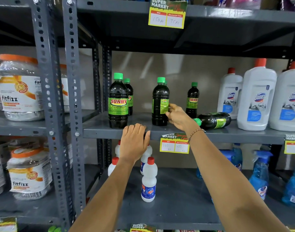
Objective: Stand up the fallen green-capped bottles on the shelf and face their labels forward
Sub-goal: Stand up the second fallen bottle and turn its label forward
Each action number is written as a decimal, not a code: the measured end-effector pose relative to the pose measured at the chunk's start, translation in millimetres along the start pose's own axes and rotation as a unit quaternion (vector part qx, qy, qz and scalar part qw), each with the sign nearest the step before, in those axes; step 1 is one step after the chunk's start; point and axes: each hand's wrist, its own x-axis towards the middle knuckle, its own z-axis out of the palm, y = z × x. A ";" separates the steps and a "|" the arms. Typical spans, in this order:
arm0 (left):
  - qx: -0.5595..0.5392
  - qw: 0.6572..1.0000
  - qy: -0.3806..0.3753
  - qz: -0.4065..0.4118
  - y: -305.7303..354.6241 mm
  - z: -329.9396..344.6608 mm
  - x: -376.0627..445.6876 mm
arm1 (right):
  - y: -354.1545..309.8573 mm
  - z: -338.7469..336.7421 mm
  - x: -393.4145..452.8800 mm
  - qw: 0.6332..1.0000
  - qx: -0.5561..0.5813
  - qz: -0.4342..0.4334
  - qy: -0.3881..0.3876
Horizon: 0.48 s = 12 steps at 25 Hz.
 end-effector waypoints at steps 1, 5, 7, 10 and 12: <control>-0.003 1.000 -0.002 -0.002 0.4 -0.9 0.4 | -1.2 0.9 -1.4 1.000 -0.002 -0.008 0.009; -0.009 1.000 -0.003 -0.008 1.6 -1.2 0.0 | 1.5 8.9 -3.0 0.998 -0.035 -0.023 0.040; -0.012 1.000 -0.003 -0.009 1.4 -0.2 0.3 | 3.4 10.0 -5.4 0.998 -0.056 -0.029 0.014; -0.011 1.000 0.005 -0.008 0.9 1.0 0.4 | 6.9 9.8 -6.4 0.999 -0.037 -0.029 -0.004; -0.006 1.000 0.011 -0.004 0.6 1.8 0.9 | 9.2 10.6 -5.5 0.999 -0.031 -0.033 0.011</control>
